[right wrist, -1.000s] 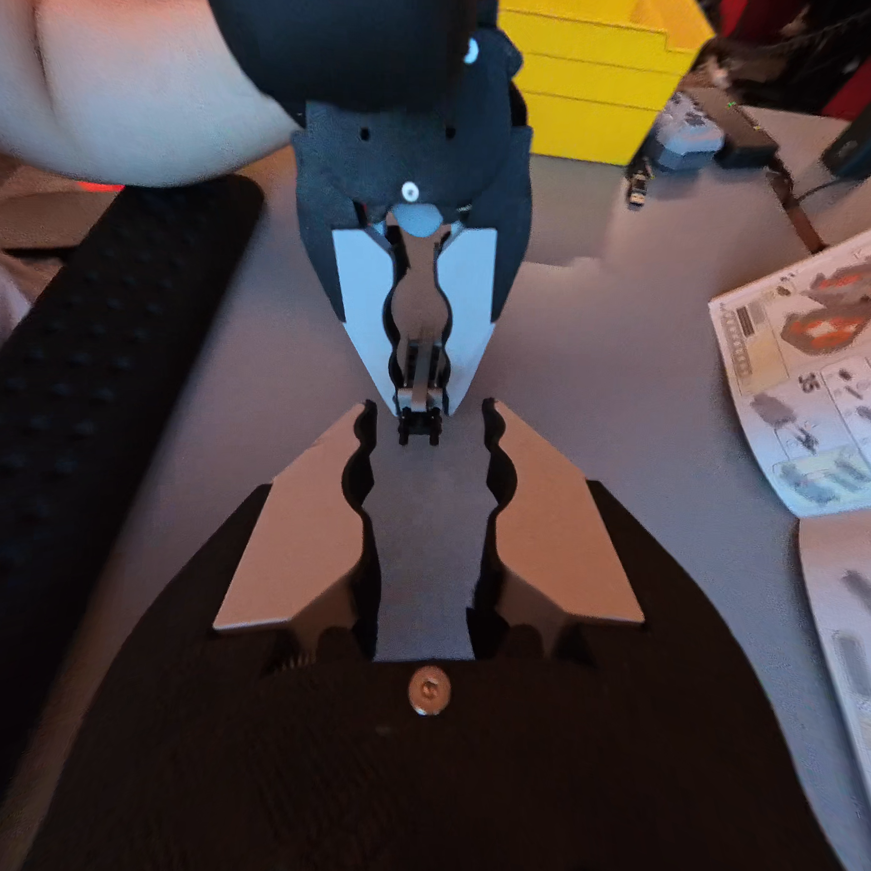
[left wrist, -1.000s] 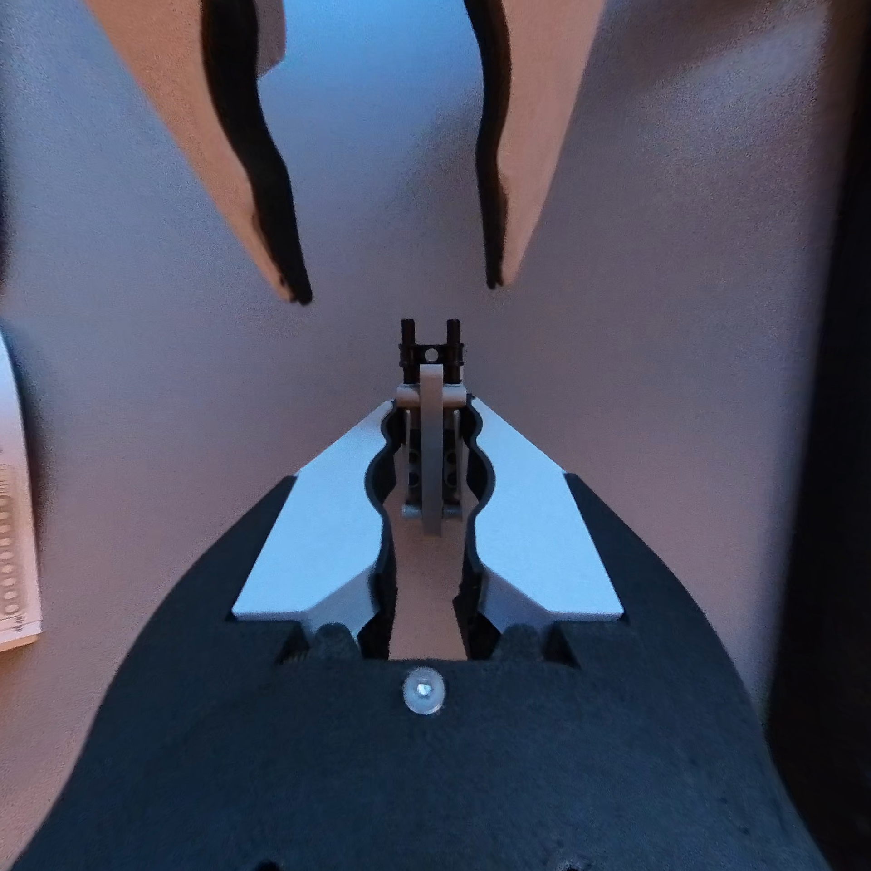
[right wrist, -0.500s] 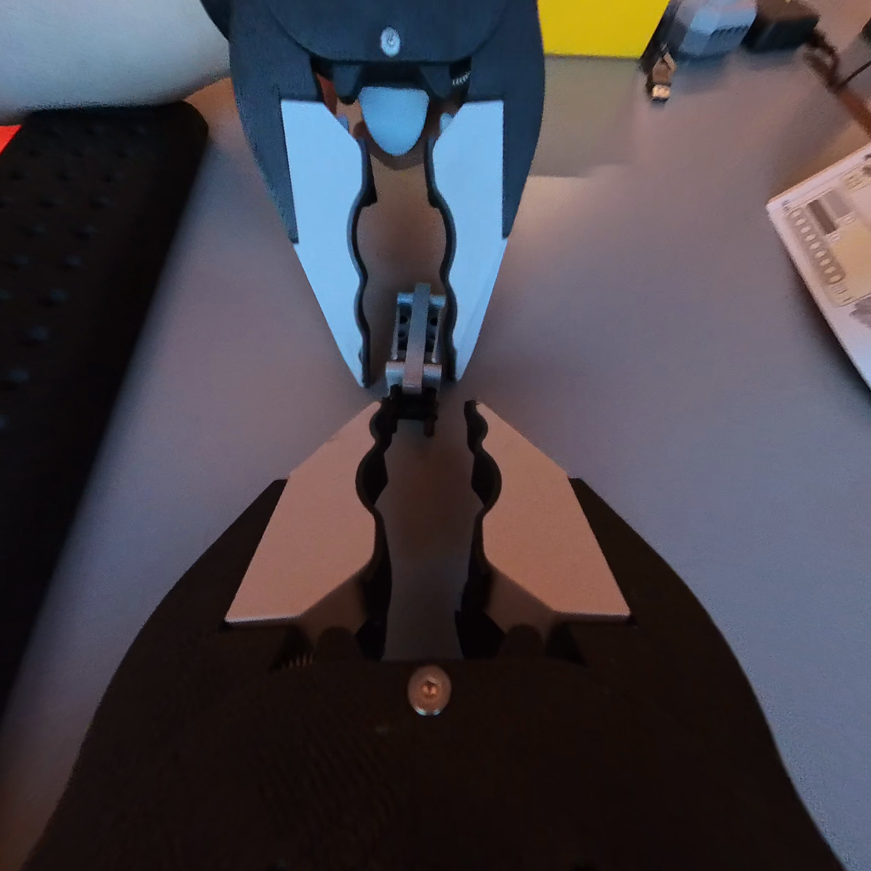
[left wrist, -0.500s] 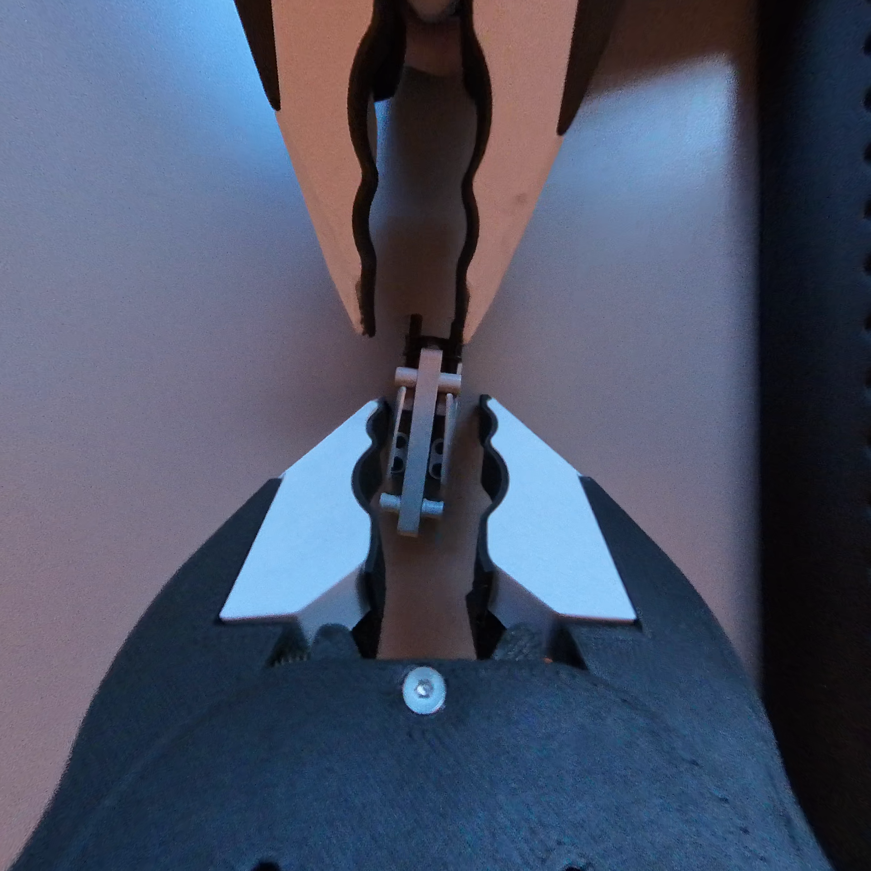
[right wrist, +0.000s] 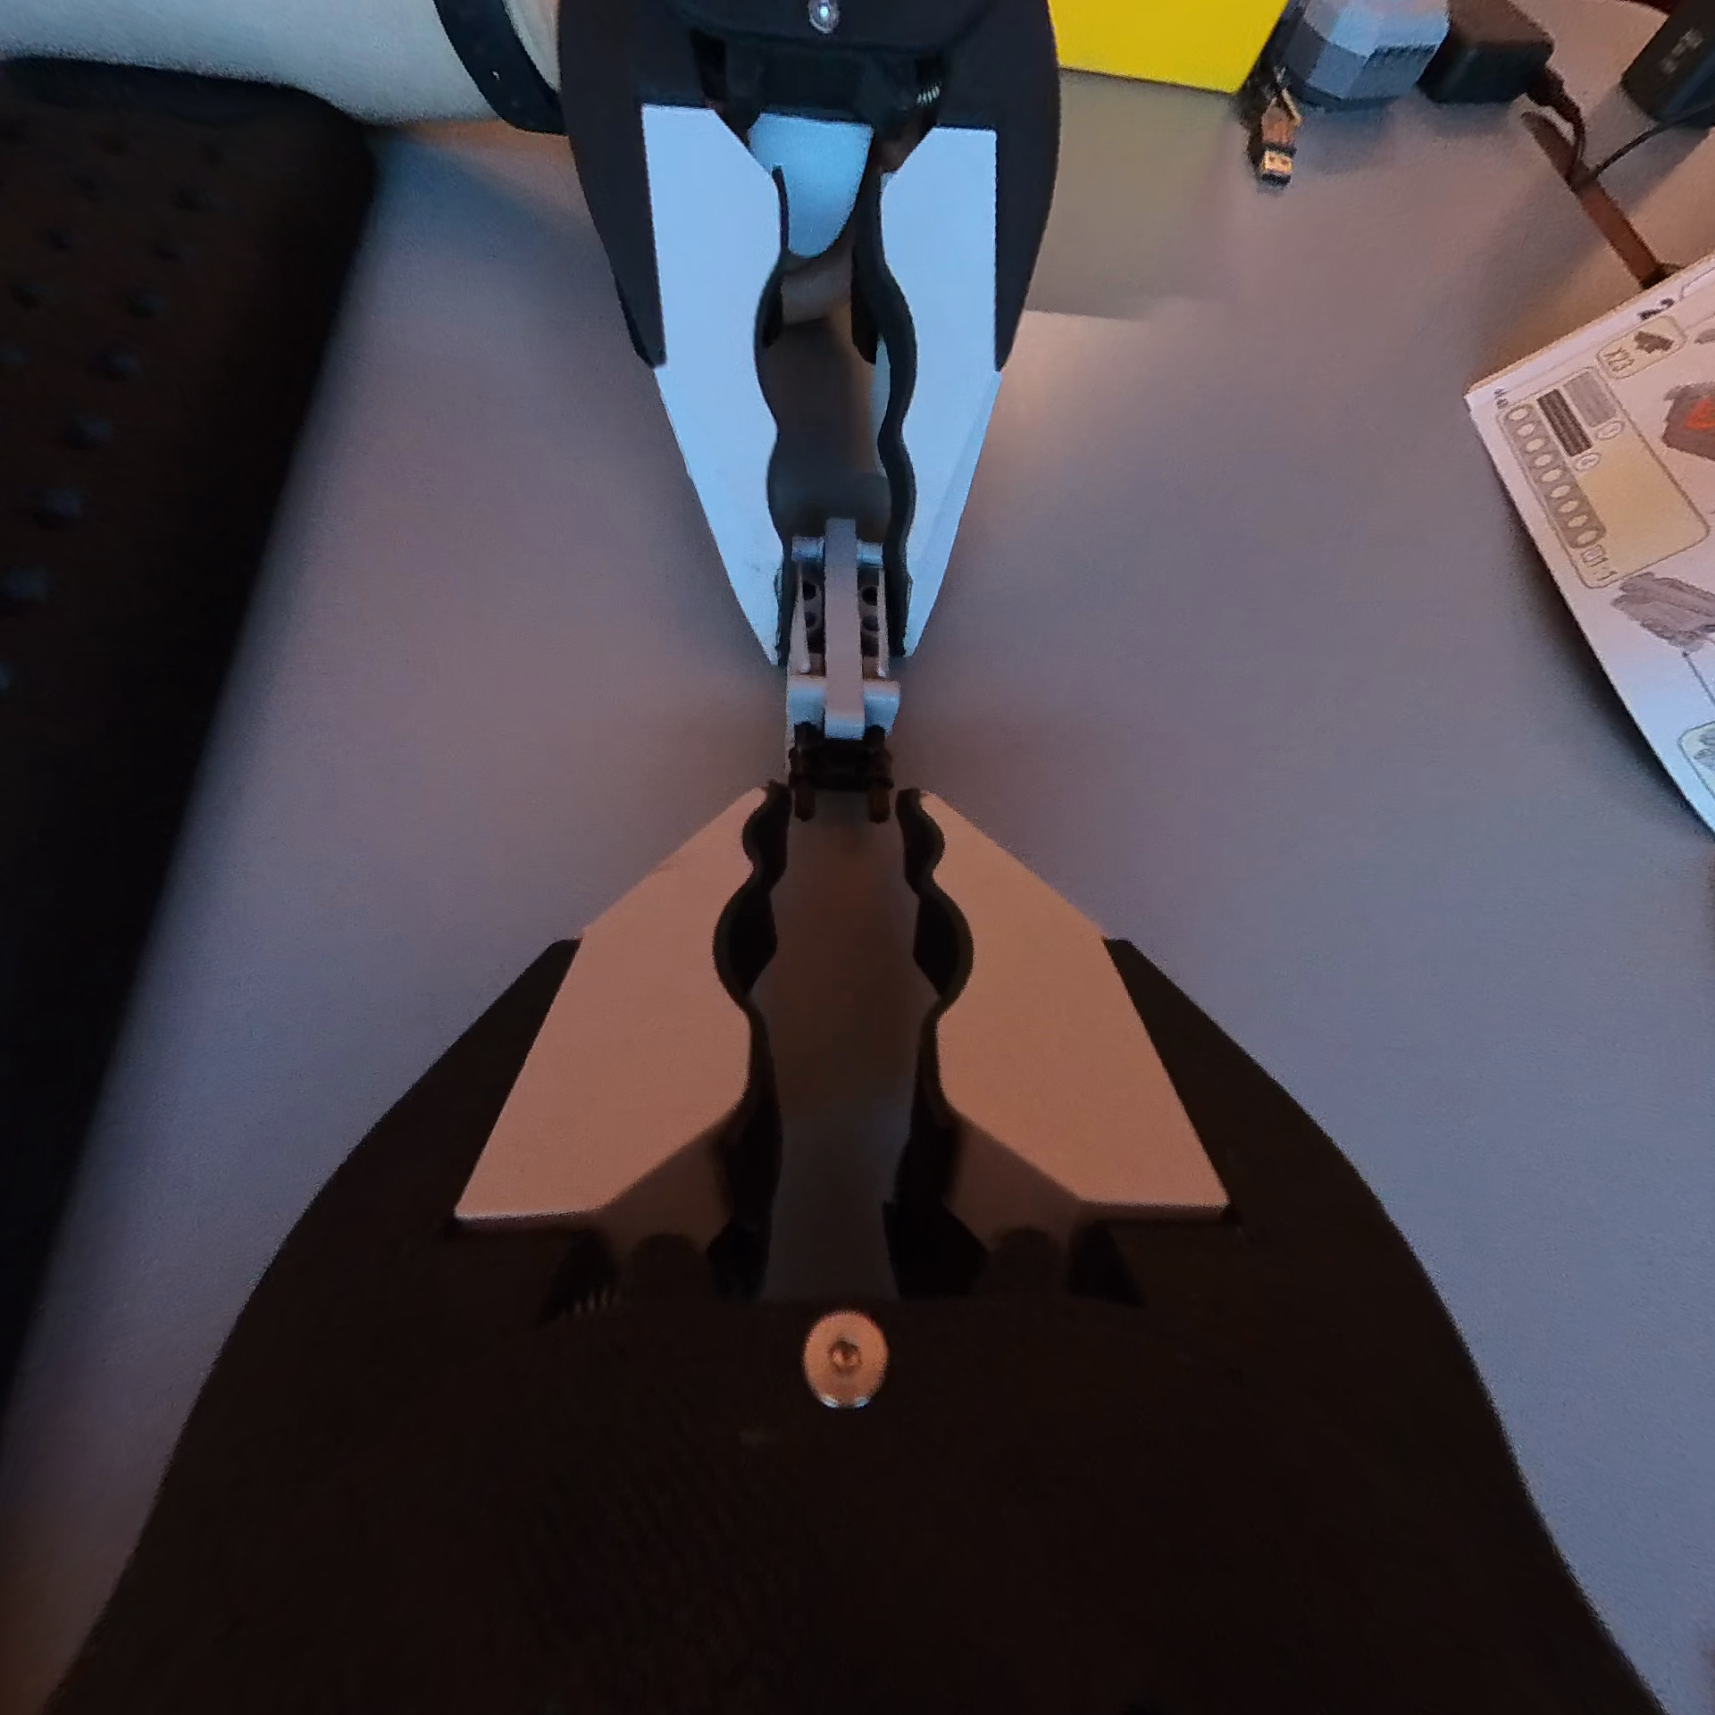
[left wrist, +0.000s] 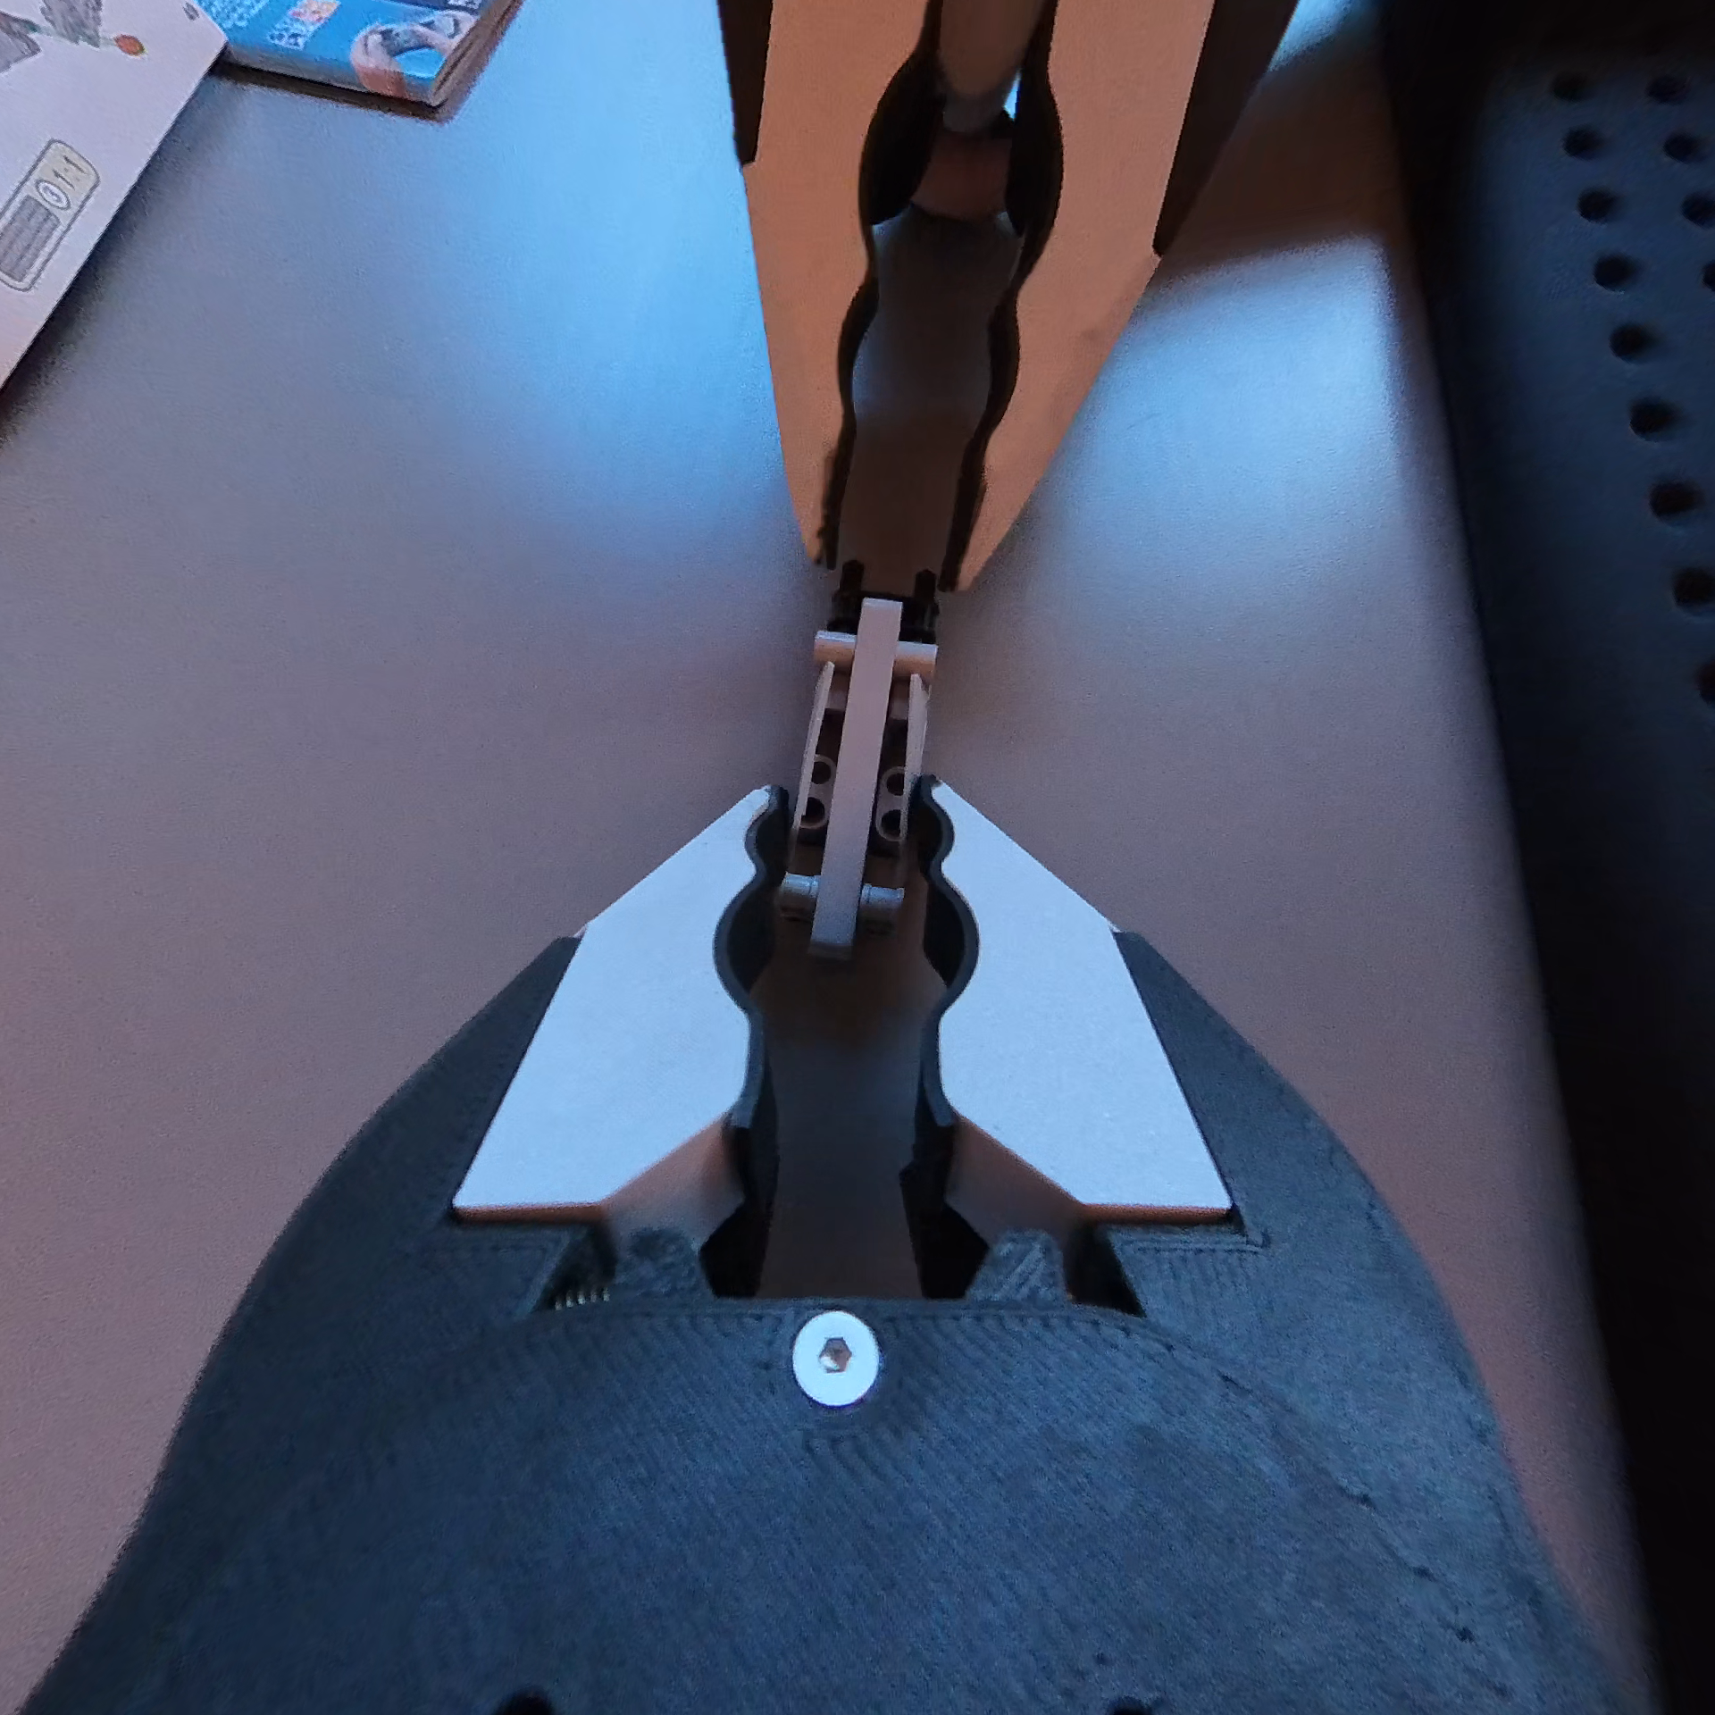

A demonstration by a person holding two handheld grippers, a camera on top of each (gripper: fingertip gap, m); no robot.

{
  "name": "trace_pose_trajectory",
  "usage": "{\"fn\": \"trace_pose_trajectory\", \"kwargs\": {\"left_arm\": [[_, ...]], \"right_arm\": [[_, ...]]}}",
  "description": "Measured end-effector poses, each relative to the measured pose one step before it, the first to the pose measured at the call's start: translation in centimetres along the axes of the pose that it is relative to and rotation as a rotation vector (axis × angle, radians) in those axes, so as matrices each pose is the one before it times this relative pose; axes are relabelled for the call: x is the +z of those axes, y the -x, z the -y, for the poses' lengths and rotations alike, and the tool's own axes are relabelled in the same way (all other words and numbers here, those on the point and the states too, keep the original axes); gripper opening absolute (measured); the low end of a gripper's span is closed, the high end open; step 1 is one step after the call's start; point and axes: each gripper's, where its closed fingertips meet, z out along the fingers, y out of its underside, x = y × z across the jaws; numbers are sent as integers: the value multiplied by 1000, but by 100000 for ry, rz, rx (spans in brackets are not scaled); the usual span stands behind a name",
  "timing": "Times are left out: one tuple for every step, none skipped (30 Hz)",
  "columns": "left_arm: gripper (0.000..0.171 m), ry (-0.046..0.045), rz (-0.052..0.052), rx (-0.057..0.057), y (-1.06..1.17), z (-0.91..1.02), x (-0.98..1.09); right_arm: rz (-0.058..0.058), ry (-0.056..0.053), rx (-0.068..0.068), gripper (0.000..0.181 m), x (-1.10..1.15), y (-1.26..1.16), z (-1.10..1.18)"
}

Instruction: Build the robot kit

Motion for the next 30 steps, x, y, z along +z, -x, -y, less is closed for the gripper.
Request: {"fn": "trace_pose_trajectory", "kwargs": {"left_arm": [[26, 172, 155, 351, -12, -5, 24], [25, 75, 11, 151, 0, -13, 7], [25, -11, -49, -196, 19, 6, 7], [25, -20, -207, -315, 10, 10, -3], [25, -35, -237, -294, 9, -1, -3], [25, -49, -231, -344, 6, 1, -3], [25, -22, -198, -171, -8, 0, -2], [25, -23, -52, 40, -6, 2, 16], [25, -19, 56, 119, -3, 0, -2], [25, -4, 107, 115, 2, 5, 5], [25, 30, 192, 249, 3, -10, 6], [25, 42, 260, 355, -1, 0, 3], [25, 47, 250, 309, -4, -14, 1], [25, 40, 177, 203, -4, 3, 6], [25, 12, 117, 166, -1, -5, -6], [25, -1, 72, 108, -4, -3, 11], [25, -2, 2, 9, 1, 0, 0], [25, -8, -76, -65, 4, 3, 4], [25, -12, -267, -161, -17, 6, -8], [26, -82, -383, -292, -15, 18, 15], [25, -79, -316, -456, -3, 13, -5], [25, -89, -327, -567, 9, 3, -3], [25, -87, -316, -476, 5, 16, -4], [25, -59, 2, -223, 16, 5, 1], [25, 35, 309, 78, 14, 11, 16], [25, 93, 432, 424, 6, -11, 11], [25, 67, 381, 561, -11, -9, 9], [25, 28, 118, 375, -32, 0, 16], [25, 26, 34, -32, 1, 3, 6], [25, 17, -224, -192, -25, 0, 2]], "right_arm": [[-1133, -641, -549, 23, -68, -23, 102], [-2415, -103, 197, 23, -30, -285, 11], [-125, 303, 586, 22, 48, -34, -19], [2361, 883, 1109, 22, 103, 308, -85], [257, 5, 1467, 21, 50, -43, 31], [-2, -358, 810, 19, -25, -76, 34], [748, 10, 458, 19, -9, 46, -6], [420, -130, 351, 18, 0, 3, 14], [805, 66, -175, 21, 18, 91, -7], [995, 170, -789, 24, 21, 155, -18], [-380, -151, -843, 26, 0, -42, 22], [-333, 7, -504, 28, -12, -61, -18], [1185, 468, -377, 29, 31, 122, -72], [-65, 705, -102, 29, 46, -64, -99], [-750, 739, -247, 30, 65, -179, -101], [262, 811, -576, 30, 95, -9, -103], [318, 935, -547, 30, 118, 19, -94], [87, 955, -712, 28, 137, 4, -87], [324, 770, -948, 22, 121, 48, -51], [135, -369, -1391, 22, 69, 57, 108], [-600, -628, -1045, 21, 7, -43, 132], [-310, -232, -124, 21, 2, -53, 34], [212, -41, 543, 22, -8, -22, -7], [-174, -373, 635, 24, -41, -53, 51], [-285, -691, 586, 29, -59, -32, 86], [69, -697, 293, 29, -75, 18, 79], [543, -473, 315, 23, -69, 76, 51], [-31, -553, 361, 22, -56, -29, 51], [429, 59, 793, 22, 11, -35, -9], [1045, 705, 1085, 22, 68, 24, -92]]}}
